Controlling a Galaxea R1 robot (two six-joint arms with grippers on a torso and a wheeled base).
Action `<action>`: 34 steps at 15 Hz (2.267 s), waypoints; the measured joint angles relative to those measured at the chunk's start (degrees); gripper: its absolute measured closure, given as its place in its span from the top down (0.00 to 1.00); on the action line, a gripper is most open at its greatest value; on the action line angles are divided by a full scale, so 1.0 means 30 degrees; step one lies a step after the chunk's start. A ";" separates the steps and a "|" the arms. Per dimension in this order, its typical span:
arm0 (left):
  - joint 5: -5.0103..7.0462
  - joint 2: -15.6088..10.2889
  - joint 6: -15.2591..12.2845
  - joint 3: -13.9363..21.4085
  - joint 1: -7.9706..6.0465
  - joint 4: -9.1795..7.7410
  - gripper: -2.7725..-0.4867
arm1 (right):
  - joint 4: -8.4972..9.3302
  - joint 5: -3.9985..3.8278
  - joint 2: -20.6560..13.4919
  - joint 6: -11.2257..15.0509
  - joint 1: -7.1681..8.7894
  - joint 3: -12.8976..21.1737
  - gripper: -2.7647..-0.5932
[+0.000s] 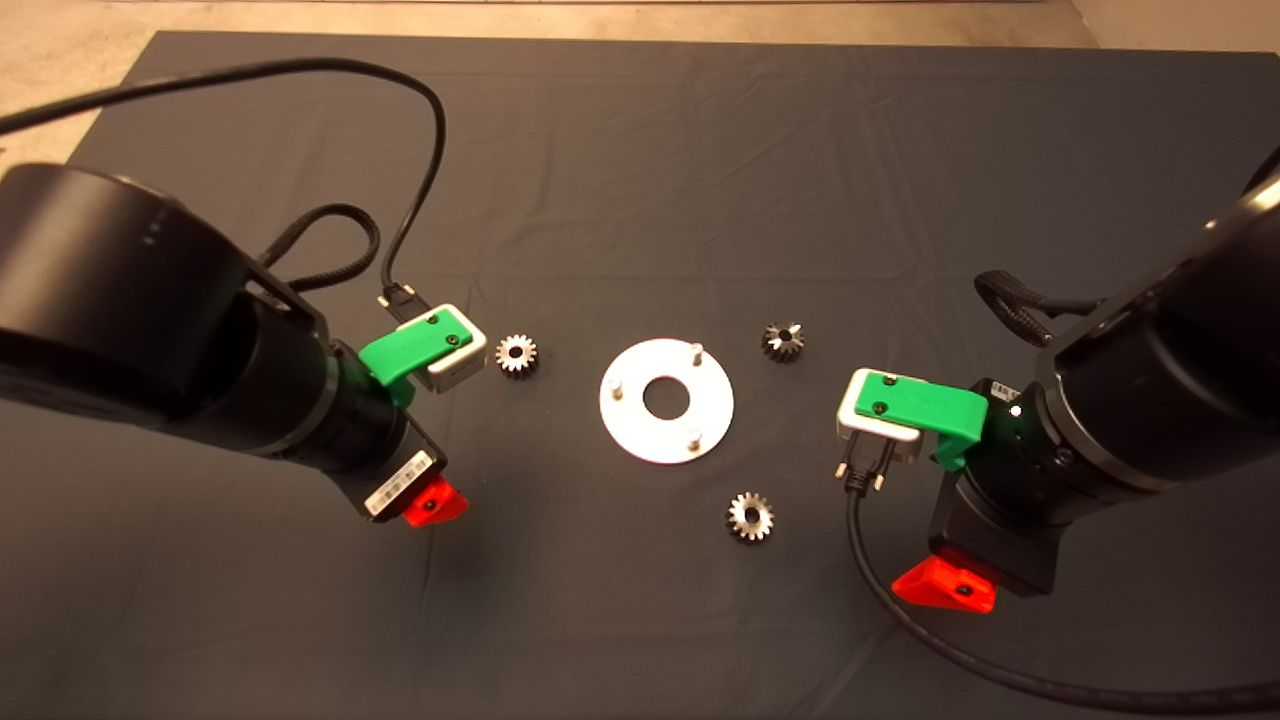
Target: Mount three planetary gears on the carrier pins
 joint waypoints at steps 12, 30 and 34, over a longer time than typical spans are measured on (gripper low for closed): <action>0.0000 -0.0008 0.0008 0.0041 0.0000 0.0000 1.00 | -0.1047 -0.0012 -0.0049 0.0228 -0.0681 0.0146 0.99; 0.0000 -0.0102 0.0008 0.0049 0.0000 0.0000 1.00 | -0.4908 0.0003 0.1560 0.0371 -0.4092 -0.1787 0.99; -0.0008 -0.0146 0.0008 0.0049 0.0000 0.0000 1.00 | -0.5173 0.0000 0.1634 0.0358 -0.4612 -0.1873 0.99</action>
